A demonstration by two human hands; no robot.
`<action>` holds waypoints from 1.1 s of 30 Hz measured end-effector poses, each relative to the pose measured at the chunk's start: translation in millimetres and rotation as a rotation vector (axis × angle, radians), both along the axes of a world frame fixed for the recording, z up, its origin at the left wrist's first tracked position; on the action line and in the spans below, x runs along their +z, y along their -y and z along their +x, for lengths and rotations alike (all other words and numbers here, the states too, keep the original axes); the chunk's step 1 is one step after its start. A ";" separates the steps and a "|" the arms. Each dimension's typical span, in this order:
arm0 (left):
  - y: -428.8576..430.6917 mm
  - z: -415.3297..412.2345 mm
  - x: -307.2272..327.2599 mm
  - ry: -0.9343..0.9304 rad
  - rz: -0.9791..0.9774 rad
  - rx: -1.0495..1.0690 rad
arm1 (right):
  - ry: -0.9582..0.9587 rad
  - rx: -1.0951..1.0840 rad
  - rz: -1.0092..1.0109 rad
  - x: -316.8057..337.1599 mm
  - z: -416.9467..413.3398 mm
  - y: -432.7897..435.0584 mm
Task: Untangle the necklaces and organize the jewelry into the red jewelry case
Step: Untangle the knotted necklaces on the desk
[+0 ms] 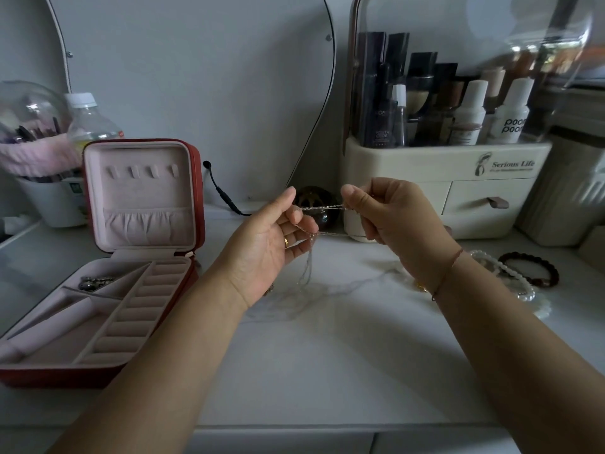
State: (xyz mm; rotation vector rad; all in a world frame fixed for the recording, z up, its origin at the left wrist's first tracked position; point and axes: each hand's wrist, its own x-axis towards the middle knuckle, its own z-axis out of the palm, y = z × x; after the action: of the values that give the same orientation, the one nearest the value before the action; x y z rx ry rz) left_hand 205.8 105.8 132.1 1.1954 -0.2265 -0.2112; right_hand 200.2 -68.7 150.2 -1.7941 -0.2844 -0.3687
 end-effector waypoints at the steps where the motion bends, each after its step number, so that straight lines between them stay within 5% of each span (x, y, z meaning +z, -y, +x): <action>1: 0.2 0.0 -0.3 -0.003 0.011 0.002 | 0.014 -0.020 -0.034 -0.1 -0.5 -0.4; 9: 1.1 -0.1 -1.6 0.004 -0.017 -0.019 | 0.050 -0.104 -0.032 -1.9 5.1 3.1; 13: 1.3 -0.3 -2.3 -0.018 -0.044 -0.046 | -0.027 -0.016 0.180 -1.6 7.3 8.7; 17: 3.3 -2.2 -4.6 0.023 0.073 -0.025 | -0.170 0.209 0.491 0.2 8.8 14.7; 33: 2.0 -7.2 -6.1 0.148 0.394 -0.040 | -0.257 0.375 0.719 0.9 12.3 18.4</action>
State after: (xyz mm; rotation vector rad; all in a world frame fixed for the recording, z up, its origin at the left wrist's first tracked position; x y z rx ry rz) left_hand 198.6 103.8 126.0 1.6013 -0.3491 -0.2084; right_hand 212.6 -87.2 151.2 -1.0345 -0.2561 0.0377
